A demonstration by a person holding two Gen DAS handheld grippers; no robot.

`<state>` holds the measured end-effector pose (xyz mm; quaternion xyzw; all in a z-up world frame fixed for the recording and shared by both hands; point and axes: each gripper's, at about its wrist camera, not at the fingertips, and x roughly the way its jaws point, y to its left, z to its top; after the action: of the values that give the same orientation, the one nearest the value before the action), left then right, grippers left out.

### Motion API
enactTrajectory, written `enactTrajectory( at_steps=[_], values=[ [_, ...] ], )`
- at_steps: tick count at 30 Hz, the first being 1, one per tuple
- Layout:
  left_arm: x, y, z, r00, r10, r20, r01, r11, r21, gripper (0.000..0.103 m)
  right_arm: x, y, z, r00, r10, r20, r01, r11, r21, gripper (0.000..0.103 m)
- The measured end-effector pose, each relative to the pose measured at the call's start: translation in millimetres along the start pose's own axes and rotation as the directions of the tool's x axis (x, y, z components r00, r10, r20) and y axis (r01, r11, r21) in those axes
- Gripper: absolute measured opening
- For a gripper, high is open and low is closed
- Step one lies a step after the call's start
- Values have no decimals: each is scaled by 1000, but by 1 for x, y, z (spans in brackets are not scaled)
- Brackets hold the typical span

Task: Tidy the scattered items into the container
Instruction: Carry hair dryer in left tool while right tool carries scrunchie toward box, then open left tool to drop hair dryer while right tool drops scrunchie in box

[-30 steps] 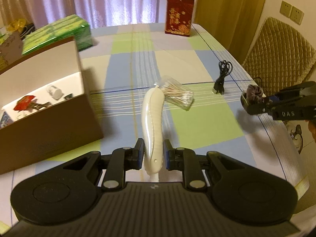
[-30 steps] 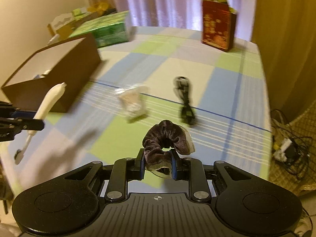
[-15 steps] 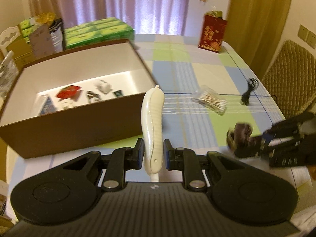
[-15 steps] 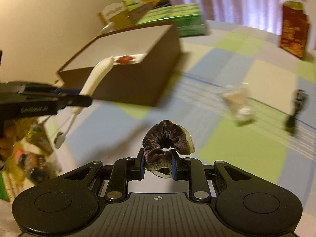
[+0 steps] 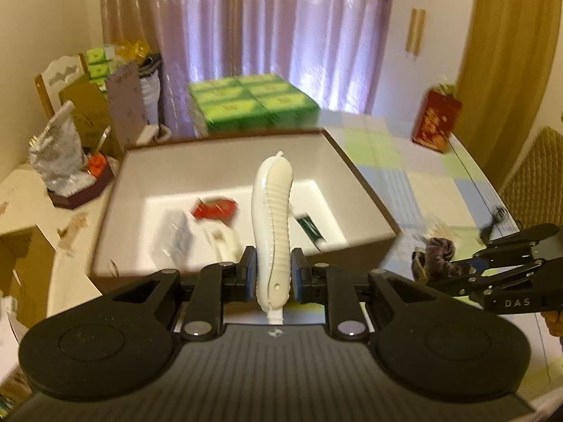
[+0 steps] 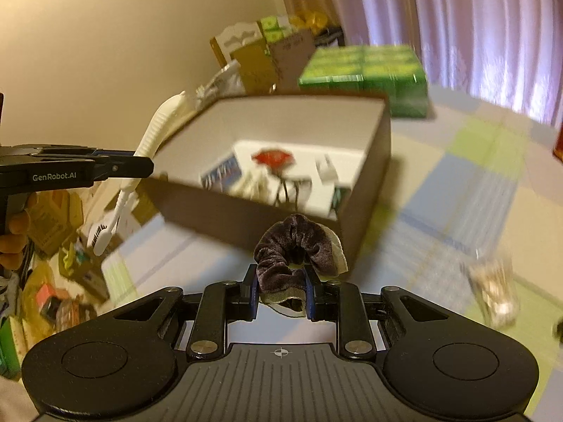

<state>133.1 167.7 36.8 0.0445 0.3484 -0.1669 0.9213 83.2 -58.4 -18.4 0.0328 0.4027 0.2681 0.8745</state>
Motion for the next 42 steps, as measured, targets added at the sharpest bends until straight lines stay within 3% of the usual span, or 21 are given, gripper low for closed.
enactTrajectory(
  at_steps=[7, 11, 17, 29, 34, 42],
  values=[
    [18, 50, 41, 998, 34, 54, -34, 999, 12, 16, 25, 6, 50, 998, -41, 56, 43, 999, -33, 27],
    [42, 79, 56, 997, 70, 25, -70, 997, 11, 16, 49, 3, 69, 997, -71, 36, 72, 997, -36, 27],
    [95, 109, 67, 990, 116, -80, -118, 993, -25, 16, 89, -6, 85, 994, -108, -26, 107, 993, -38, 27],
    [174, 129, 56, 947, 198, -255, -205, 979, -1, 16, 140, -20, 91, 976, -156, -152, 146, 986, -75, 27],
    [186, 132, 49, 933, 212, -291, -220, 976, 6, 17, 151, -19, 93, 968, -174, -179, 155, 981, -115, 28],
    [202, 123, 52, 909, 292, -296, -279, 956, 87, 18, 157, -21, 97, 964, -184, -190, 159, 977, -139, 28]
  ],
)
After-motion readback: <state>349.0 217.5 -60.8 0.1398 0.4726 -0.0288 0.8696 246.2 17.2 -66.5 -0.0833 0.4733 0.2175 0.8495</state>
